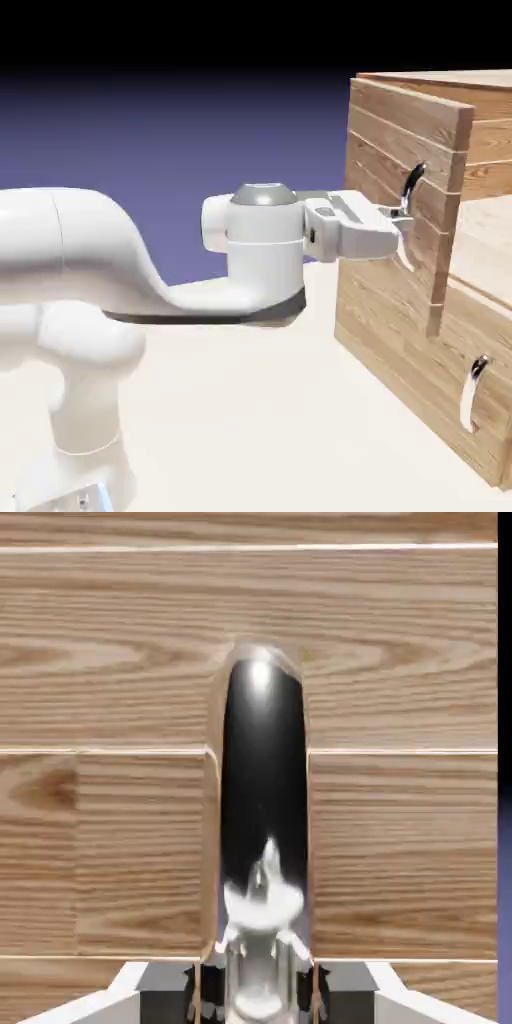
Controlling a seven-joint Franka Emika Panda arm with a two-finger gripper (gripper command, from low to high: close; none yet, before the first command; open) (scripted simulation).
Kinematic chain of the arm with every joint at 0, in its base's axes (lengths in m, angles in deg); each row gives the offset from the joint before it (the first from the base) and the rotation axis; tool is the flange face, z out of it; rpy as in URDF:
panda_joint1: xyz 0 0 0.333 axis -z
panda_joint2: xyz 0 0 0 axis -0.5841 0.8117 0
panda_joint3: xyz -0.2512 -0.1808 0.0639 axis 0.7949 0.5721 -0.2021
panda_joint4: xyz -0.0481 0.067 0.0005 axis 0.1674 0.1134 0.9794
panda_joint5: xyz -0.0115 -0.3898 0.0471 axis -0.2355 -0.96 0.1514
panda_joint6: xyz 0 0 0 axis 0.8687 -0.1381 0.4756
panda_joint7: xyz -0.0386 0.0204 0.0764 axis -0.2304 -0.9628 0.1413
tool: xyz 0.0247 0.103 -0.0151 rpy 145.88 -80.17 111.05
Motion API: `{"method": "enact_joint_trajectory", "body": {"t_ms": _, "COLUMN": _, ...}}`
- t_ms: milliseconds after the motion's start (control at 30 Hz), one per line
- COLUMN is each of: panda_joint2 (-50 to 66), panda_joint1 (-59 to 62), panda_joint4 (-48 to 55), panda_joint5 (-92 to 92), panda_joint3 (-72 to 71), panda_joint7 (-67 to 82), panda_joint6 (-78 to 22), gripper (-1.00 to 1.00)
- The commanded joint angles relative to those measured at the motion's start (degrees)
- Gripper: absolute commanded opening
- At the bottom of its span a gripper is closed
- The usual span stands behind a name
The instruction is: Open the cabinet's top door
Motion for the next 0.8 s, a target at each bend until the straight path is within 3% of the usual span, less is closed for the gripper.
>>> {"method": "enact_joint_trajectory", "body": {"t_ms": 0, "panda_joint2": -0.86, "panda_joint1": 1.95, "panda_joint4": -1.98, "panda_joint5": 1.89, "panda_joint3": -2.08, "panda_joint7": 0.46, "panda_joint6": -1.35, "gripper": -1.00}}
{"method": "enact_joint_trajectory", "body": {"t_ms": 367, "panda_joint2": -12.86, "panda_joint1": 14.89, "panda_joint4": -18.15, "panda_joint5": 25.86, "panda_joint3": -24.92, "panda_joint7": 6.69, "panda_joint6": -14.42, "gripper": -1.00}}
{"method": "enact_joint_trajectory", "body": {"t_ms": 767, "panda_joint2": -21.20, "panda_joint1": 13.26, "panda_joint4": -24.24, "panda_joint5": 53.69, "panda_joint3": -49.83, "panda_joint7": 11.40, "panda_joint6": -29.35, "gripper": -1.00}}
